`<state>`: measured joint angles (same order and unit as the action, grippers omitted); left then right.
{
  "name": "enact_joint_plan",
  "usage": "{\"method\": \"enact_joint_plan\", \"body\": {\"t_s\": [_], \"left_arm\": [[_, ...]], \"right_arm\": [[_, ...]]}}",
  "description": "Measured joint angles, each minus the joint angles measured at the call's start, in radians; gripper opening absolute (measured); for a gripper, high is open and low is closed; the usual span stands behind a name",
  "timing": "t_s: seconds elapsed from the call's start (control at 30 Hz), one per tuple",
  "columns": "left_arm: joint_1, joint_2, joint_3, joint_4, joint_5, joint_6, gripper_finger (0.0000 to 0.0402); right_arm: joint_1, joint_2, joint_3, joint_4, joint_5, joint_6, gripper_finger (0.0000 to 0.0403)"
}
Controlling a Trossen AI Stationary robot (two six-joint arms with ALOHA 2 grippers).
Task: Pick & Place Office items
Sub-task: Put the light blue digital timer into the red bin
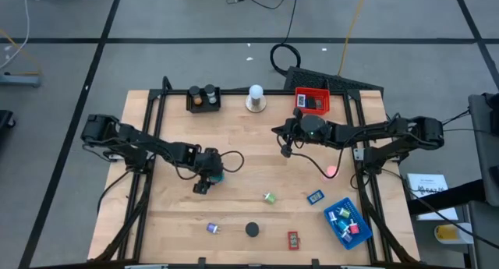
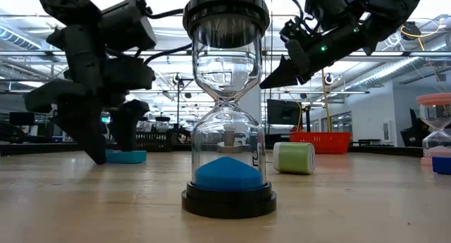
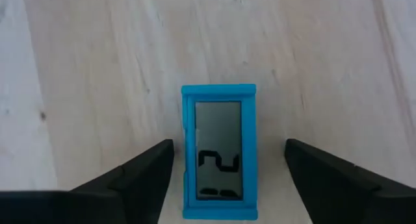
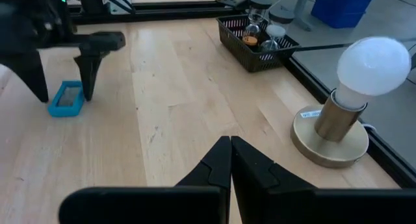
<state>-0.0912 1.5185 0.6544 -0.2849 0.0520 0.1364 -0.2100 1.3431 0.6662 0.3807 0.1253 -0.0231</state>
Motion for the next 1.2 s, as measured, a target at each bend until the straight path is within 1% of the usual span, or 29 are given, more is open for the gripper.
{"method": "enact_joint_plan", "body": {"t_s": [0.13,0.4,0.47,0.53,0.6,0.67,0.8,0.9,0.97,1.07,1.2], "left_arm": [[0.008,0.0,0.0,-0.001,0.005,-0.061,0.0263],[0.028,-0.006,0.0,-0.053,0.002,-0.327,0.0167],[0.036,-0.006,0.002,-0.059,0.01,-0.412,0.0152],[0.044,-0.008,0.002,-0.059,0.024,-0.504,0.0151],[0.048,-0.007,0.001,-0.055,0.039,-0.583,0.0167],[0.048,-0.007,0.0,-0.053,0.042,-0.625,0.0202],[0.043,-0.01,0.0,-0.053,0.053,-0.611,0.0275],[0.038,-0.01,0.0,-0.053,0.058,-0.598,0.0311],[0.033,-0.01,0.0,-0.053,0.055,-0.598,0.0322],[0.024,-0.01,0.0,-0.052,0.034,-0.619,0.0325],[0.005,-0.01,-0.001,-0.05,-0.017,-0.65,0.0306]], "right_arm": [[0.0,0.0,-0.013,0.004,0.0,-0.002,0.0003],[0.0,0.0,-0.013,0.005,-0.005,-0.005,0.0003],[0.0,0.0,-0.013,0.005,-0.03,-0.005,0.0003],[0.0,0.0,-0.014,0.004,-0.056,-0.005,0.0003],[0.0,0.0,-0.014,0.005,-0.078,-0.005,0.0003],[0.001,0.0,-0.014,0.004,-0.079,-0.005,0.0003],[0.003,0.0,-0.014,0.0,-0.079,-0.003,0.0003],[0.008,0.0,-0.014,-0.007,-0.079,0.007,0.0003],[0.015,0.0,-0.014,-0.007,-0.079,0.005,0.0003],[0.024,0.0,-0.014,-0.004,-0.079,-0.004,0.0003],[0.029,0.0,-0.014,-0.003,-0.077,-0.013,0.0003]]}}
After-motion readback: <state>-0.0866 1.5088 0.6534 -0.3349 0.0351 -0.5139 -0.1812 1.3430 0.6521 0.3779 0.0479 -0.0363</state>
